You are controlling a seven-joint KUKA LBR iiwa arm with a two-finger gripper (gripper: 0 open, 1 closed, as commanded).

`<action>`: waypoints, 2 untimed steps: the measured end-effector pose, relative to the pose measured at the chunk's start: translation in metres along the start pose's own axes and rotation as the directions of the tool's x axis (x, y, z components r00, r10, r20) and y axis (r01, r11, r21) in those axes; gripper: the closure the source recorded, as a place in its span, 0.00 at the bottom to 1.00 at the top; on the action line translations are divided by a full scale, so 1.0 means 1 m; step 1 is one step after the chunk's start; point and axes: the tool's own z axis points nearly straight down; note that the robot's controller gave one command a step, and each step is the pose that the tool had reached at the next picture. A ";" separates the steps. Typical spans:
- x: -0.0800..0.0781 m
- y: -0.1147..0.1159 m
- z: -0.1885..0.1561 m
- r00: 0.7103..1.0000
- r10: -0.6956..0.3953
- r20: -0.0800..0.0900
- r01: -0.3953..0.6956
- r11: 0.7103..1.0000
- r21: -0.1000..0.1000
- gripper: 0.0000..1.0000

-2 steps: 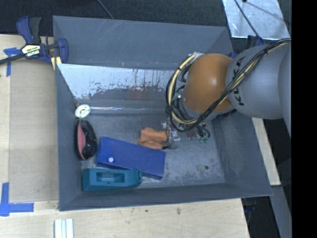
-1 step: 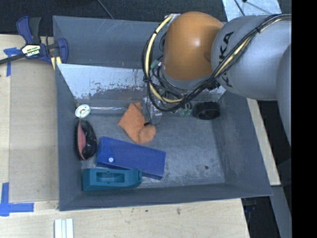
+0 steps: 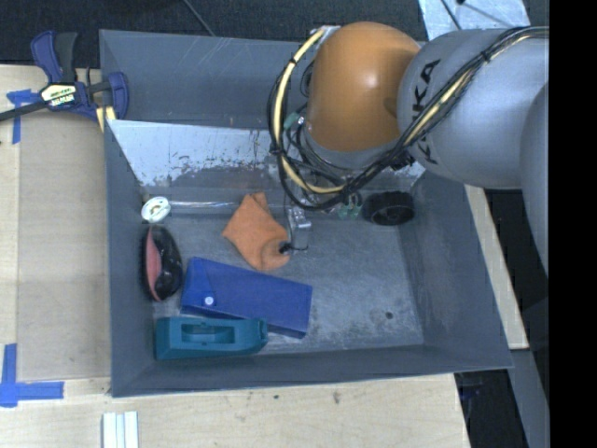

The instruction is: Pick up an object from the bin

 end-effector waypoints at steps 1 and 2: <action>0.000 0.000 0.000 1.000 0.000 0.000 0.000 1.000 0.000 0.00; -0.003 0.005 0.047 1.000 -0.026 0.005 0.026 1.000 0.001 0.00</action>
Offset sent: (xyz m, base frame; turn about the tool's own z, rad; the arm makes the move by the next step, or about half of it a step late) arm 0.0011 0.0072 -0.0580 -0.0337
